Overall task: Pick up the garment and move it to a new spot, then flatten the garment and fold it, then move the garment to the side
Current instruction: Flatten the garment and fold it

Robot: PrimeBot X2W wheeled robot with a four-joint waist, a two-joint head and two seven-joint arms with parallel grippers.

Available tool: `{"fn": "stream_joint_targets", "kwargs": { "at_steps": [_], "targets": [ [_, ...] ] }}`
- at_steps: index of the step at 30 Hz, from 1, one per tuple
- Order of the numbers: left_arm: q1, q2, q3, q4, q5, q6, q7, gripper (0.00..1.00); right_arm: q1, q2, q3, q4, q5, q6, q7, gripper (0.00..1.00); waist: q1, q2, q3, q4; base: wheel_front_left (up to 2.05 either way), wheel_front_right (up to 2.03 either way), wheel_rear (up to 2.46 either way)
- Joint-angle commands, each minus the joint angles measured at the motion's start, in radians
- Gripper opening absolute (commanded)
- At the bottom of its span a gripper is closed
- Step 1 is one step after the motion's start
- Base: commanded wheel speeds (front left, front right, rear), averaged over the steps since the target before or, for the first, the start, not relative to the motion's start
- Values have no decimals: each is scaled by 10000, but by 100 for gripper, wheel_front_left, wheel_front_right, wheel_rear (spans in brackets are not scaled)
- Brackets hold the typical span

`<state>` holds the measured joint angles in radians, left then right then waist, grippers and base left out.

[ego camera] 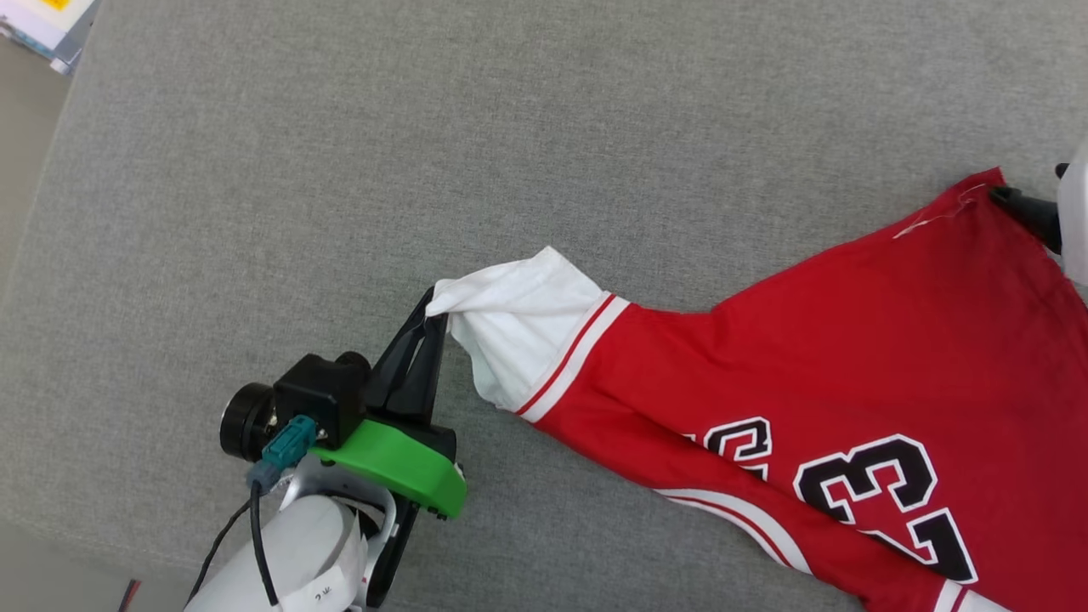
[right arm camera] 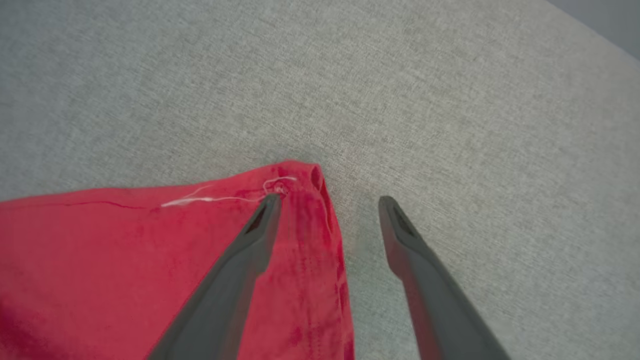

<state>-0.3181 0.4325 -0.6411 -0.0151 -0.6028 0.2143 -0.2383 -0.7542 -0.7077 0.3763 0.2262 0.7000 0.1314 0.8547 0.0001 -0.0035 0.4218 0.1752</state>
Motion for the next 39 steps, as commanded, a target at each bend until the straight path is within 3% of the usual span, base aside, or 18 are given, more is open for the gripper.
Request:
{"fn": "stream_joint_targets", "kwargs": {
  "at_steps": [1, 3, 9, 10, 11, 26, 32, 39],
  "targets": [
    [-232, -93, 14, 6, 102, -59, -90, 0, -232, 102, 158, 246, 15, -7, -167, 100, -1, 35, 437, 302, 0, 0, 0],
    [-395, -203, 12, 51, 172, -94, -121, 0, -403, 316, 708, 1082, 93, -7, -457, 100, -1, 35, 677, 401, 0, 0, 0],
    [-471, -310, 16, 195, 208, -130, -153, 0, -105, 275, 1873, 1743, 450, -7, -594, 100, -1, 35, 707, 400, 0, 0, 0],
    [-472, -316, 21, 214, 206, -136, -157, 0, -122, 258, 1969, 1801, 493, -7, -717, 76, -1, 35, 694, 388, 0, 0, 0],
    [-470, -319, 32, 238, 199, -146, -161, 0, -173, 221, 2103, 1828, 514, -7, -920, 0, -1, 35, 669, 362, 0, 0, 0],
    [-416, 52, 288, 692, 123, -281, -161, 0, -938, 152, 2647, 1921, 707, -7, -4875, 0, -1, 35, -1202, -427, 0, 0, 0],
    [-837, 281, 484, 611, 110, -295, 3, 0, -580, -112, 2178, 1589, 730, -7, -6225, 0, -1, 35, -2015, -756, 0, 0, 0],
    [-1908, 800, 785, 218, 350, -289, 506, 0, -97, -235, 1329, 902, 453, -7, -6991, 0, -1, 35, -2555, -1194, 0, 0, 0]
  ]
}}
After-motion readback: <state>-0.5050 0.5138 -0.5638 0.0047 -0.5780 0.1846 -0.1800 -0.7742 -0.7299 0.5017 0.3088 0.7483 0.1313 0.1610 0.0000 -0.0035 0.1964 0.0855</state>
